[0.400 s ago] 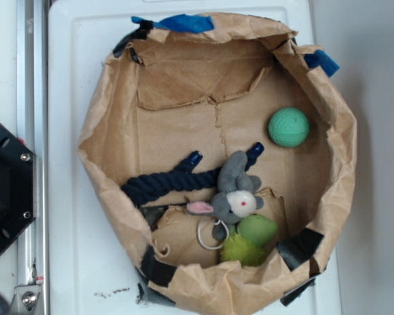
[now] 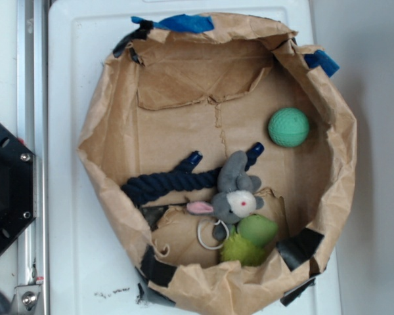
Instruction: Grab the green ball.
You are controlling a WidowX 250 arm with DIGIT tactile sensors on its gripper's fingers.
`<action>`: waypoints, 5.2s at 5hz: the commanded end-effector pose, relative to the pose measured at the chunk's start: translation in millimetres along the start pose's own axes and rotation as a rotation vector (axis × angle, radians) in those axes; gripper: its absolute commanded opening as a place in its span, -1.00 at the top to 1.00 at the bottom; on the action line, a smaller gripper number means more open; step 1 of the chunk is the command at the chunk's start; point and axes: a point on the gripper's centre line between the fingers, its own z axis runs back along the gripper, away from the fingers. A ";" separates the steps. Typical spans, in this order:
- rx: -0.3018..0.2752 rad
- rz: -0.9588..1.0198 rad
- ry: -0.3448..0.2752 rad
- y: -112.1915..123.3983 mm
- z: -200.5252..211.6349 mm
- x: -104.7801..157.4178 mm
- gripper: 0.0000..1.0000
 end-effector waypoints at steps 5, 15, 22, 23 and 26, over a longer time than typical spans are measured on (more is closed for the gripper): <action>0.031 -0.002 -0.215 24.8 -105.8 142.0 -1.00; 0.036 0.072 -0.161 46.5 -188.5 222.5 -1.00; 0.219 0.094 -0.166 45.9 -208.8 227.4 1.00; 0.220 0.101 -0.165 46.5 -209.0 227.7 1.00; 0.133 0.063 -0.077 23.4 -165.5 191.9 1.00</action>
